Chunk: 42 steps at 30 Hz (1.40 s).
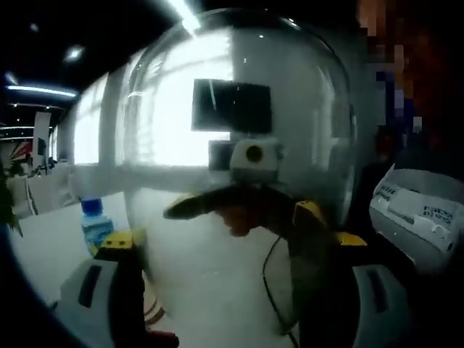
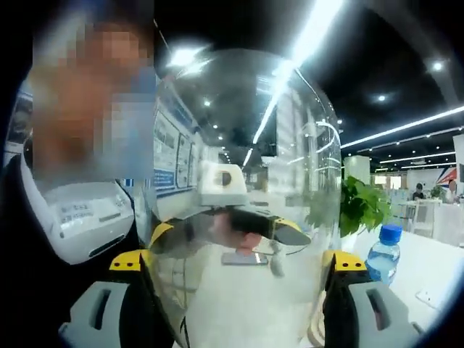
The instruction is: Open the cover put in the Mizone put the cover back on
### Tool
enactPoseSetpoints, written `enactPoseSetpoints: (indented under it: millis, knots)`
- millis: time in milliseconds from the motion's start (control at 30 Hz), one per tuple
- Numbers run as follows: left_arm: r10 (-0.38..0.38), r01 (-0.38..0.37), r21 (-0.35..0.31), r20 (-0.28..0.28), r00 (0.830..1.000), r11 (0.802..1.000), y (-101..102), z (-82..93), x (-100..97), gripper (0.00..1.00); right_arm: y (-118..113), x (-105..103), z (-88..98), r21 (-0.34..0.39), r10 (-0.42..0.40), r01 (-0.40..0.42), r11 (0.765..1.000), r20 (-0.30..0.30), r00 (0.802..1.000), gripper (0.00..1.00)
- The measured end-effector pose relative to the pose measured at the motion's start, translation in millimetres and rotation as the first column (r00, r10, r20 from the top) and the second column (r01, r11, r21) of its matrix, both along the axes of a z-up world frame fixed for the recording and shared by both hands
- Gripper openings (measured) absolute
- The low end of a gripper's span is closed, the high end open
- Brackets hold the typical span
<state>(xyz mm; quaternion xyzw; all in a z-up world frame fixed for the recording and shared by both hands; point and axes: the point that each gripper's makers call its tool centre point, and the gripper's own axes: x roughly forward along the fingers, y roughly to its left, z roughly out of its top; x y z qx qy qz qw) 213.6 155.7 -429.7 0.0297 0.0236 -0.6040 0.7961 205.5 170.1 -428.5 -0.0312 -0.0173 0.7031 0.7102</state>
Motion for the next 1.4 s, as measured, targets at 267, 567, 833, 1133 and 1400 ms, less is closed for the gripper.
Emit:
enactPoseSetpoints:
  millis: [267,567,833,1133,1400]
  knots:
    - [0.003,-0.003,0.026,0.007,1.000,1.000,-1.2,-1.8,5.2,0.87,-3.5,5.8,2.1,-0.018,-0.002,0.002,1.000,0.016,1.000,0.91]
    - [0.002,-0.001,-0.021,0.041,0.999,1.000,-1.1,25.2,7.0,0.87,-2.4,6.9,22.2,0.041,0.001,-0.002,0.999,0.022,1.000,0.91]
    - [0.005,-0.003,-0.032,0.040,0.999,0.999,-1.2,35.0,13.8,0.87,-3.6,14.6,32.3,0.038,0.005,-0.006,0.999,0.020,1.000,0.91]
    - [0.003,-0.002,-0.052,0.015,1.000,0.999,-0.7,53.4,32.8,0.87,-4.4,33.1,50.1,0.055,0.005,-0.004,0.998,-0.011,1.000,0.91]
    - [-0.001,0.002,-0.054,0.007,1.000,0.999,-1.6,64.4,46.7,0.87,-4.6,48.2,61.3,0.049,0.001,0.000,0.999,-0.020,1.000,0.91]
